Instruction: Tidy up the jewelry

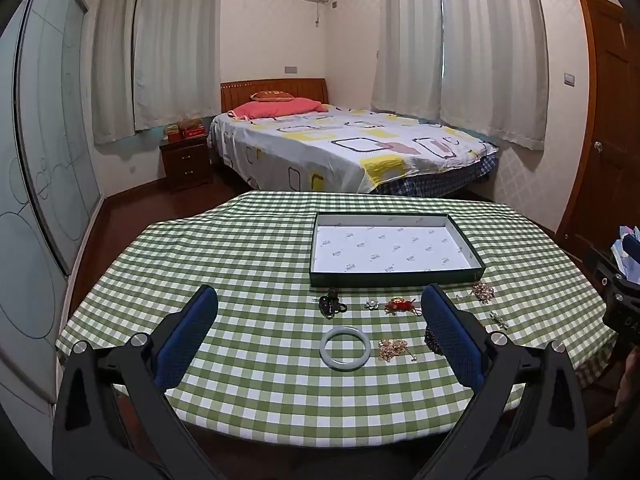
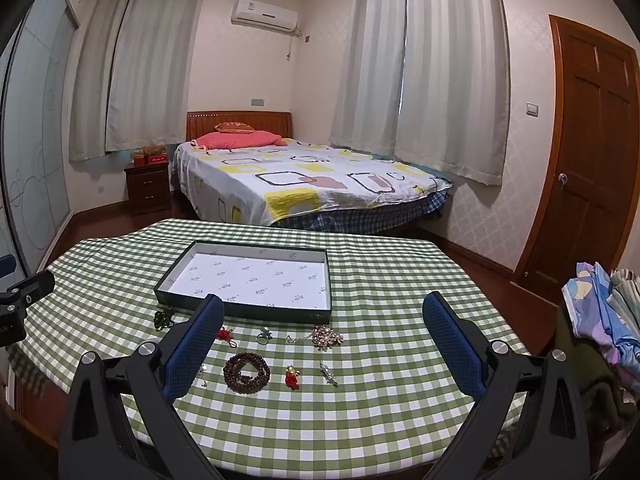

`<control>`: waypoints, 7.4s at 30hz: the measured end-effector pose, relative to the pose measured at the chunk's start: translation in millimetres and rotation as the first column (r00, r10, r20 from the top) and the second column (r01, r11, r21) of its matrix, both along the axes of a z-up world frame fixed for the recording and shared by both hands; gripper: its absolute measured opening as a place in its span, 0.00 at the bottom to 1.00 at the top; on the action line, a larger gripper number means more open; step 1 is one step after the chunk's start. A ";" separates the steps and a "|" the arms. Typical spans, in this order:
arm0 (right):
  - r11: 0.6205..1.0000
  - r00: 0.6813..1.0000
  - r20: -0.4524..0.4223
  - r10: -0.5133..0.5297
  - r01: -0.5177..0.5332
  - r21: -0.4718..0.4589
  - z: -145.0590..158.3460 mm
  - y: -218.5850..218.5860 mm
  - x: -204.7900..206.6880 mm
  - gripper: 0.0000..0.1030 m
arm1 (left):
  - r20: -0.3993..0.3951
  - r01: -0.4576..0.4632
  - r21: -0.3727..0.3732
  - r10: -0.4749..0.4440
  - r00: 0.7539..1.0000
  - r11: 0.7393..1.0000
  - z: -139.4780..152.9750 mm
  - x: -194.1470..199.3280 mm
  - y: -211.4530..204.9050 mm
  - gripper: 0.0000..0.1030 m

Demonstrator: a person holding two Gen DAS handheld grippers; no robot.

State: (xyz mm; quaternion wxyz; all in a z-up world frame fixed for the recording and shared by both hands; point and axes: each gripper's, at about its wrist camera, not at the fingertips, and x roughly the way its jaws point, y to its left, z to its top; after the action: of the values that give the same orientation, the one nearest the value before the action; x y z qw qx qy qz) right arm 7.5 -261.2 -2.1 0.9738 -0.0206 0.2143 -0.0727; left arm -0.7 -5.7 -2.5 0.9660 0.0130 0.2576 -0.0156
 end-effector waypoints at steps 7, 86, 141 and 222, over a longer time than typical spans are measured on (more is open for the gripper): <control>1.000 1.000 -0.004 -0.001 0.001 -0.004 1.8 0.4 0.7 0.94 | -0.008 0.002 -0.004 -0.002 1.000 1.000 1.5 1.5 1.6 0.96; 0.998 0.997 -0.079 0.012 -0.007 0.066 -64.2 -19.3 31.9 0.94 | -0.122 -0.036 0.001 0.036 0.992 0.999 -58.3 42.3 15.6 0.96; 0.984 0.906 -0.399 0.139 -0.080 0.160 -185.1 -13.0 127.3 0.42 | -0.358 -0.005 0.017 0.011 0.934 1.000 -180.5 130.4 13.7 0.67; 0.970 0.920 -0.347 0.183 -0.111 0.218 -169.4 -27.9 278.8 0.11 | -0.364 0.123 -0.031 -0.126 0.923 0.992 -174.7 304.4 -57.4 0.68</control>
State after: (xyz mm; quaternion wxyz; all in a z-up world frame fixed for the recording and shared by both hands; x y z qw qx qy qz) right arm 286.2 -289.1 -171.5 0.9171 0.0450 0.3951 0.0274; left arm 303.7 -63.1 -177.2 0.8984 0.0224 0.4313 -0.0799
